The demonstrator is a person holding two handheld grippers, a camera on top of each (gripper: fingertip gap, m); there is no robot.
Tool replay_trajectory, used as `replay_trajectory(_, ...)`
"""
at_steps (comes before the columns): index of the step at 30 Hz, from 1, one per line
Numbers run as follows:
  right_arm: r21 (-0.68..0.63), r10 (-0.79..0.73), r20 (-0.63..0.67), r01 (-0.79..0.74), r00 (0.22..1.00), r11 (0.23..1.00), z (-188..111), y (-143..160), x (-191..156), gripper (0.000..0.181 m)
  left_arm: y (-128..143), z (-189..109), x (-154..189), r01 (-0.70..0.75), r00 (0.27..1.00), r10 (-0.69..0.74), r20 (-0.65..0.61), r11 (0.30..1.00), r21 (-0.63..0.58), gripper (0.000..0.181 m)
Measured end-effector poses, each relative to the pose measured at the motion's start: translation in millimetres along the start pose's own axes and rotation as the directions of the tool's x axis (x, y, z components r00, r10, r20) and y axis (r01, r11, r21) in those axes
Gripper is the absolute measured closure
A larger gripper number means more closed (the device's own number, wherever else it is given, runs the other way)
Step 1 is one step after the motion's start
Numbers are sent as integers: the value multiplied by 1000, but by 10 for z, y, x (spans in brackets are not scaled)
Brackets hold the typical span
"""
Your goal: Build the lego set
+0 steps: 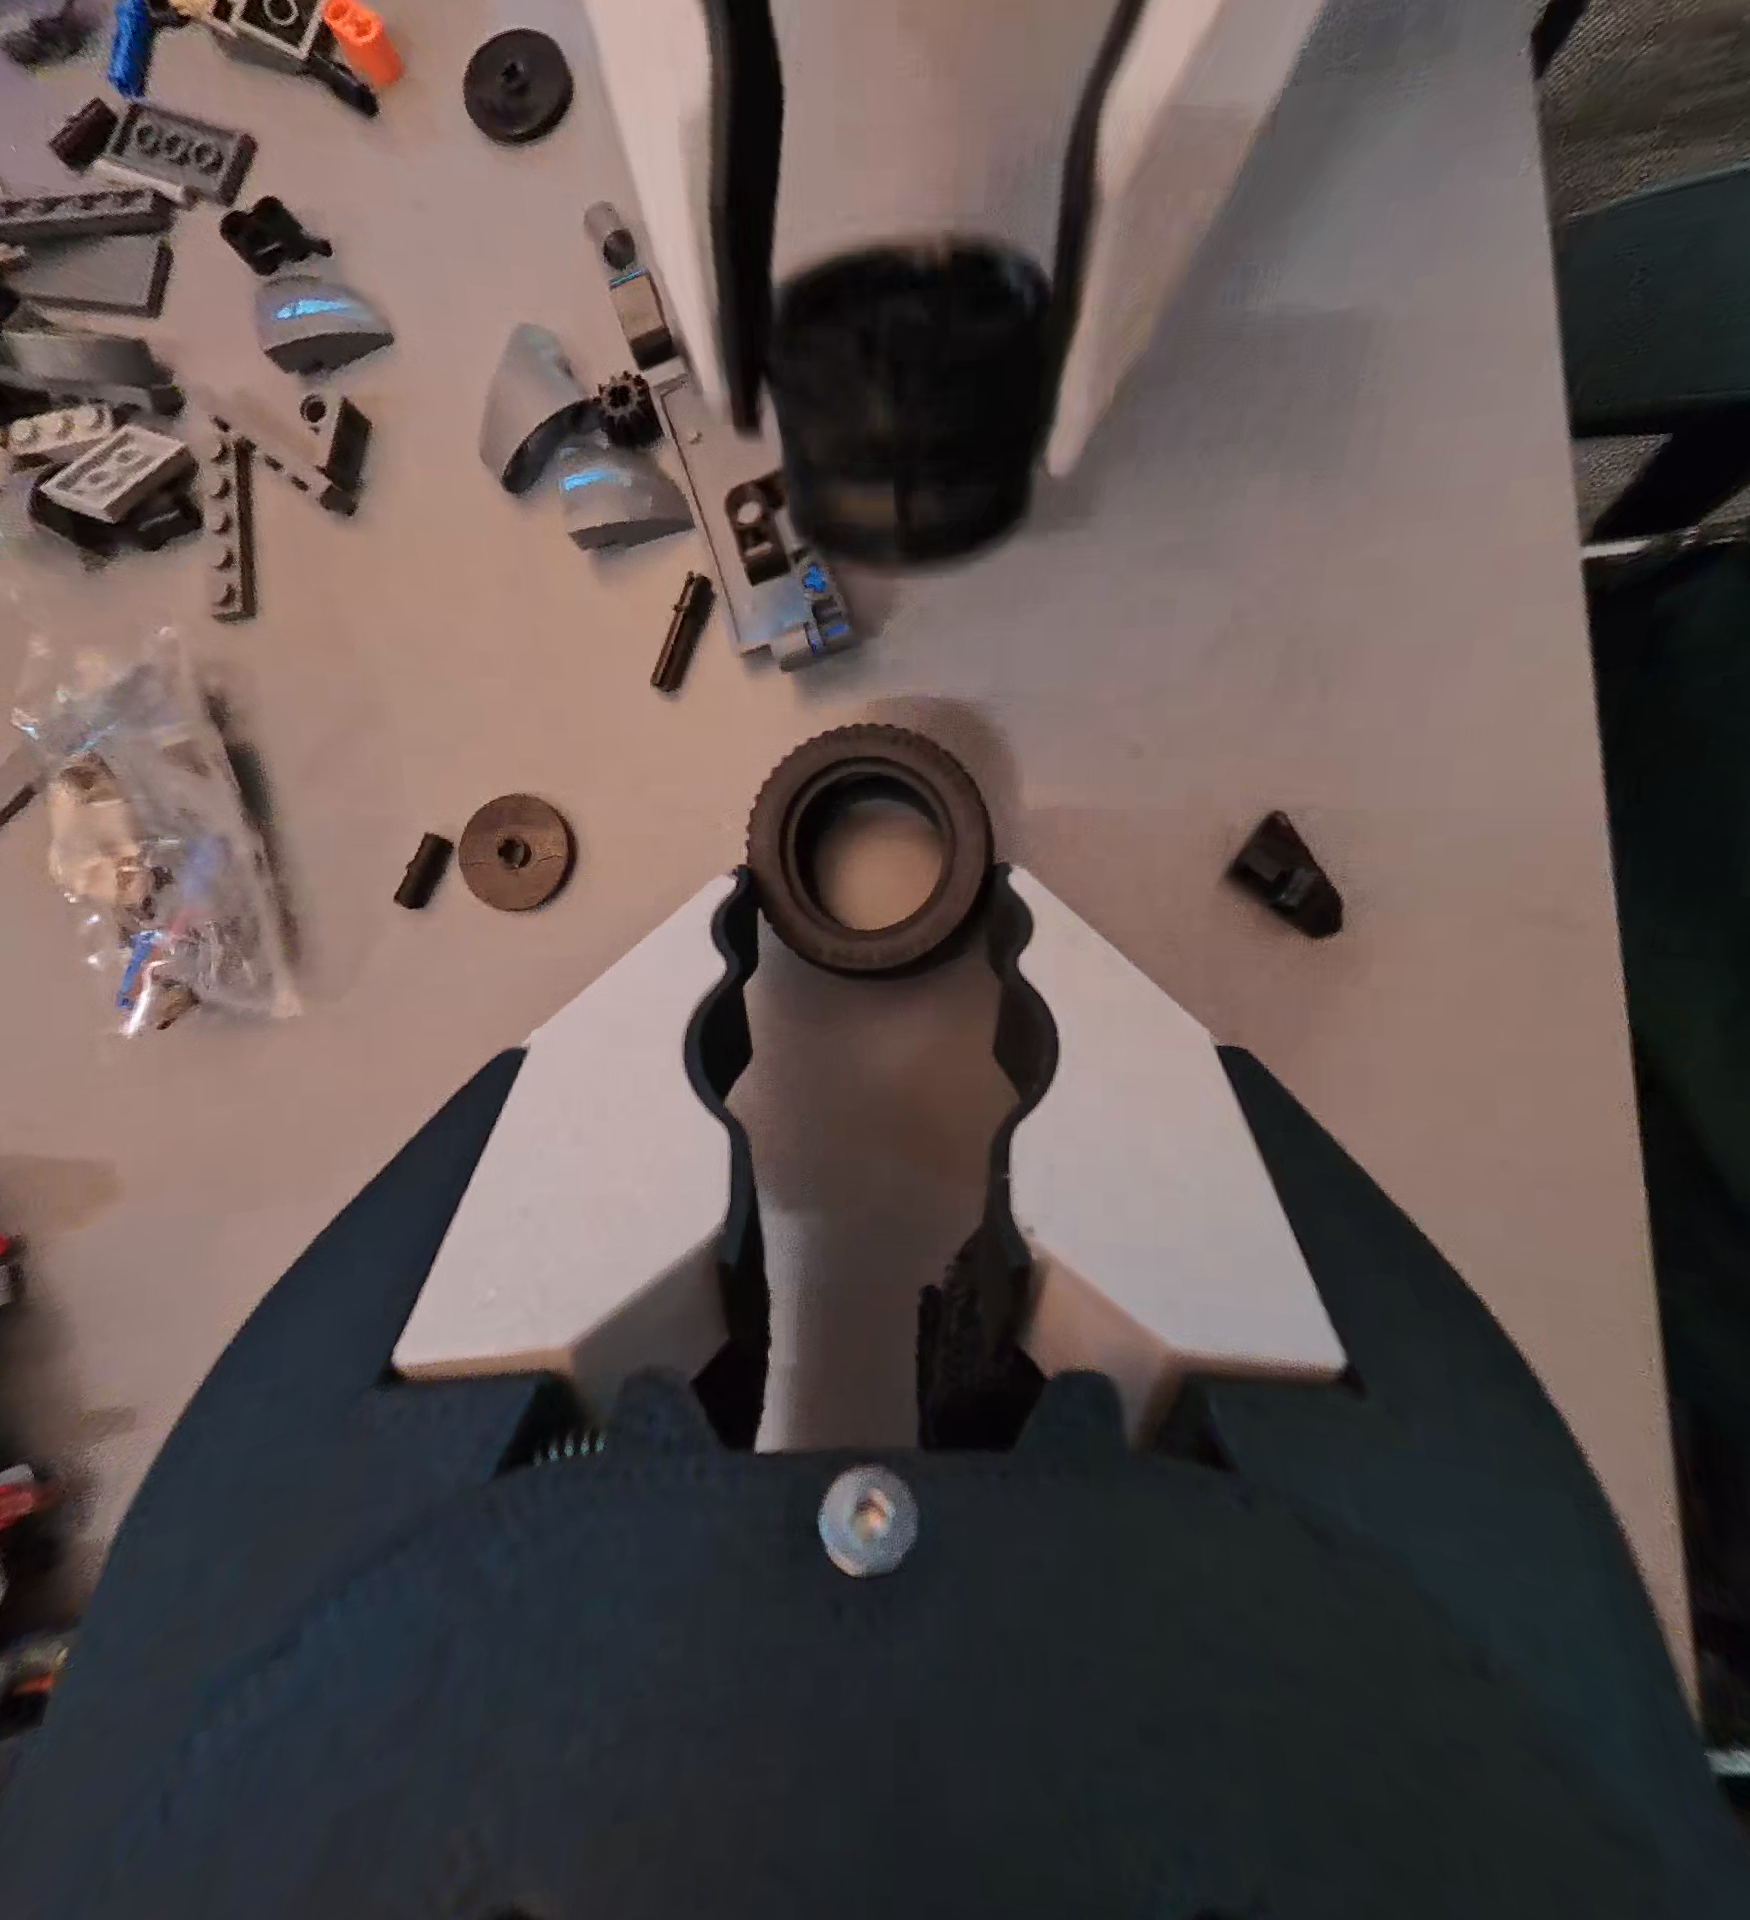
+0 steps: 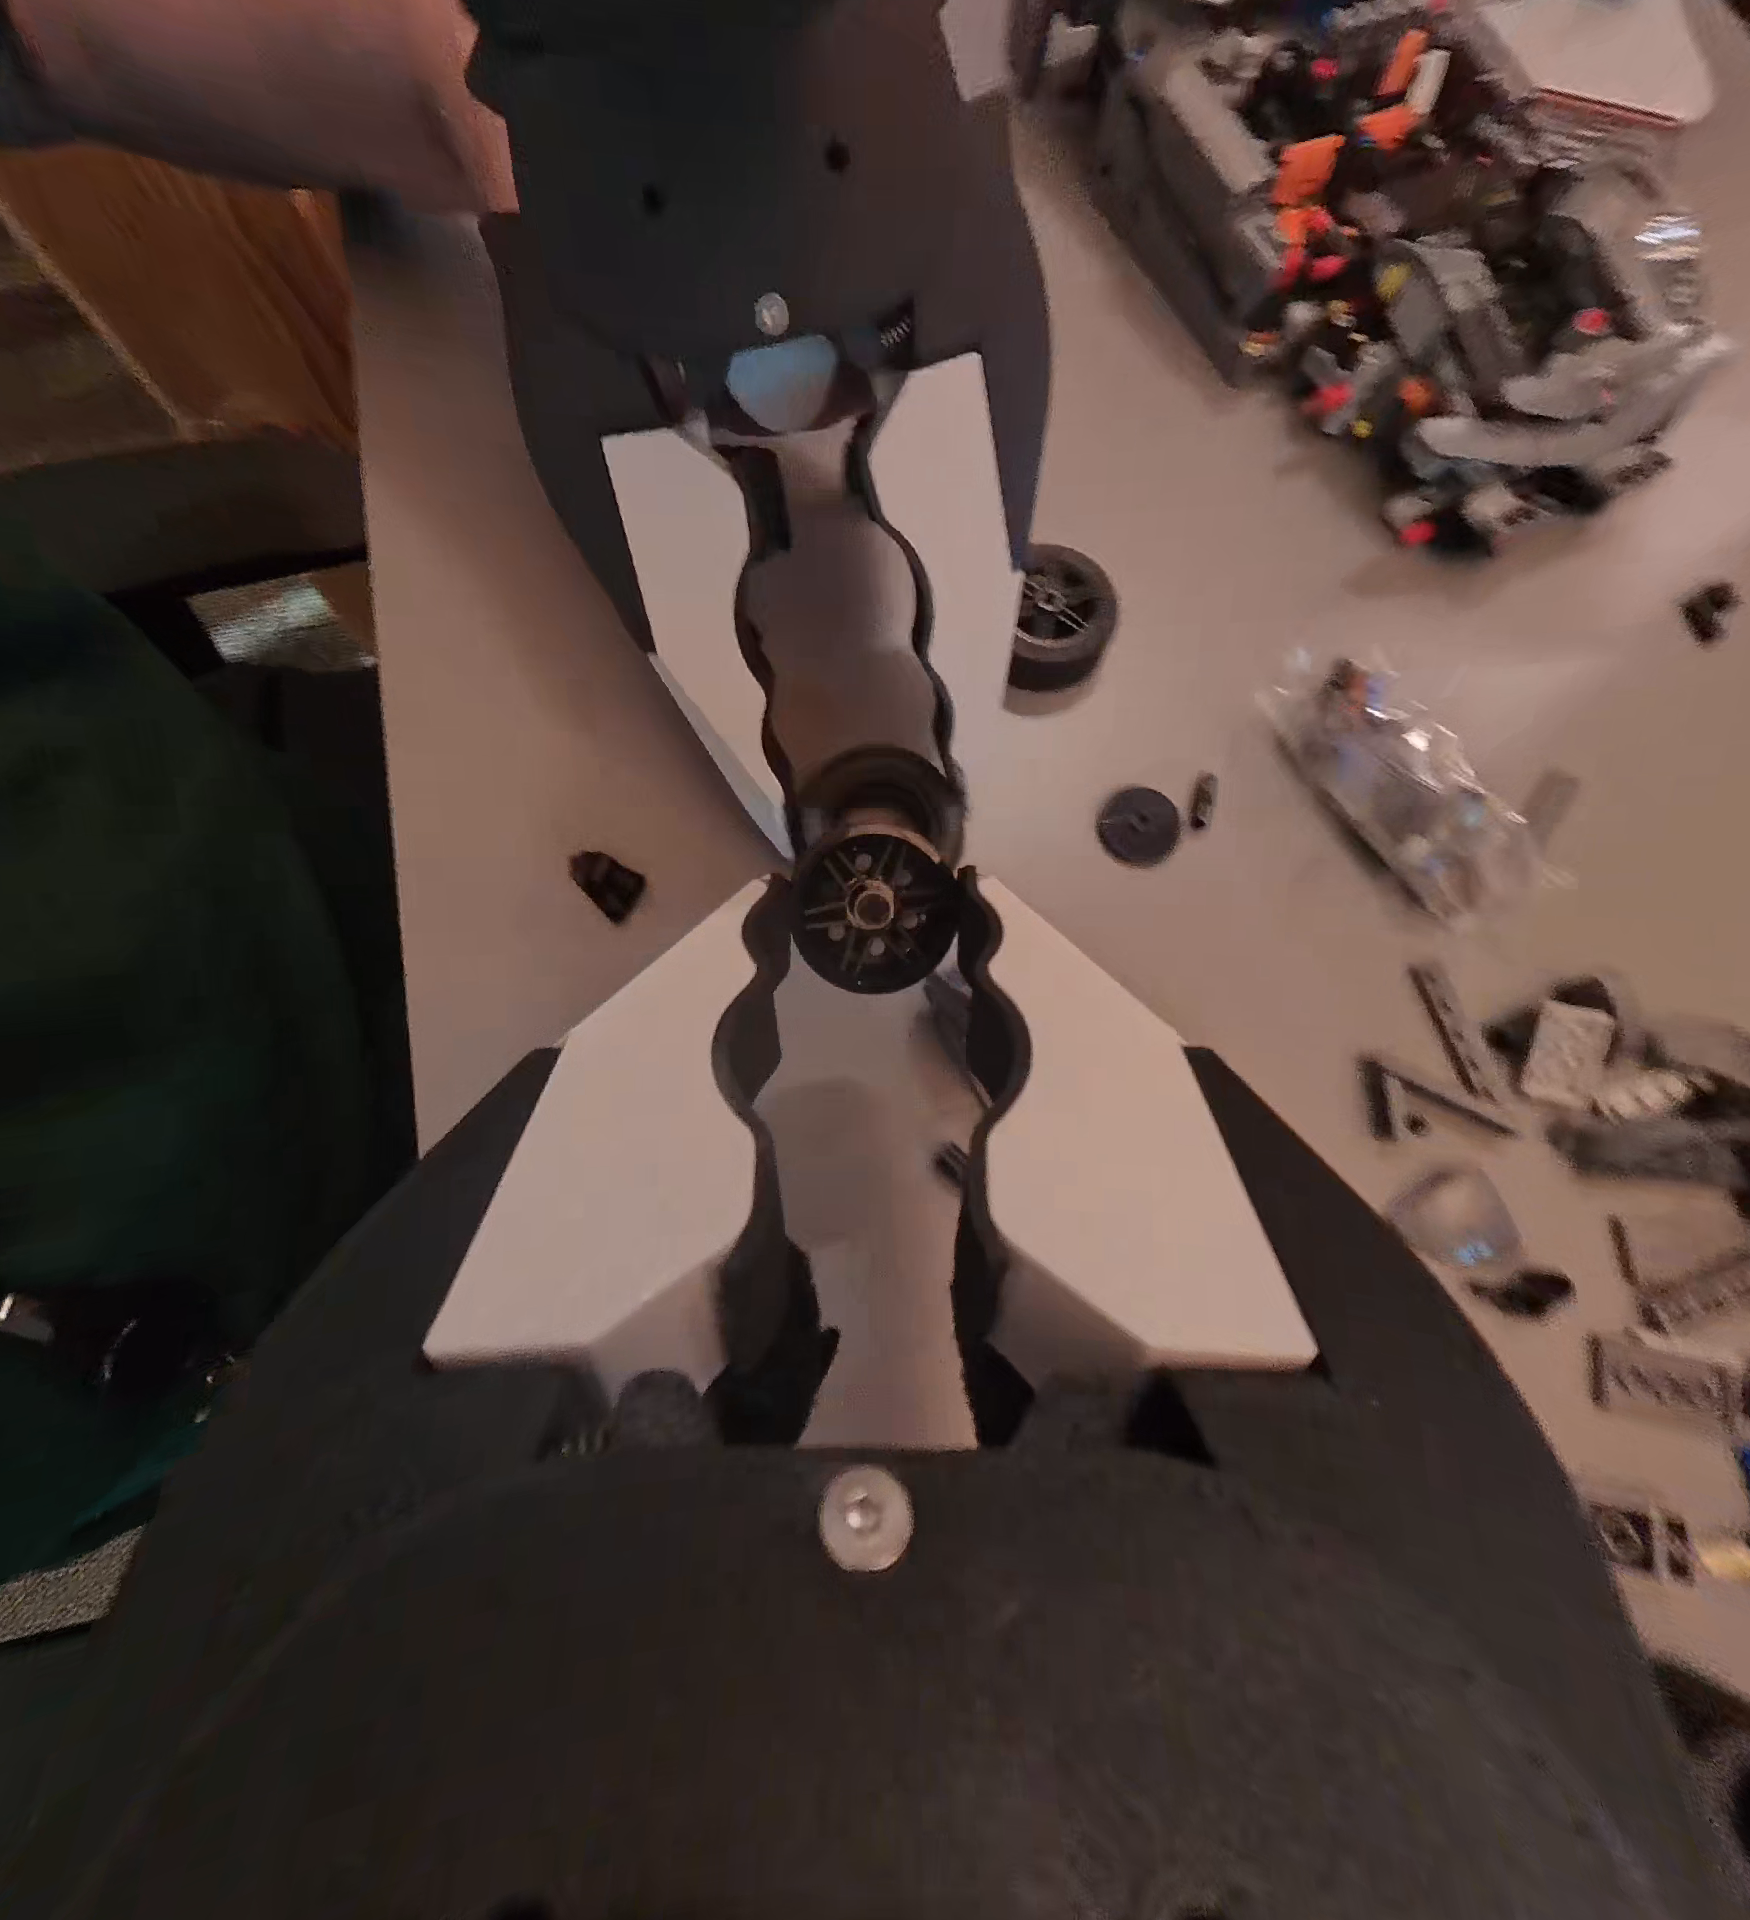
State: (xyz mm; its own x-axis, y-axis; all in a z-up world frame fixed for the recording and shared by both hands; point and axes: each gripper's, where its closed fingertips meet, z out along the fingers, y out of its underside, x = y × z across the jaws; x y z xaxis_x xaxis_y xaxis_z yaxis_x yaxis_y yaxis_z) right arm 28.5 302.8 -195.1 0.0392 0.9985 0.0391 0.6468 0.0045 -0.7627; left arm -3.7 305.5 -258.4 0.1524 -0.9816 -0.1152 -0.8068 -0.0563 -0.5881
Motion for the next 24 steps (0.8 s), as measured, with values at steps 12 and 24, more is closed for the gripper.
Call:
replay_trajectory(12, -73, -36, 28, 38, 999, 997, 482, 22, -97, 151, -162, -350, 91, -23, 1000, 20, 20, 983, 180, 145)
replay_trajectory(24, -78, -19, 23, 21, 1000, 997, 377, -31, -62, 152, -139, -260, 68, -36, 999, 32, 30, 985, 167, 156)
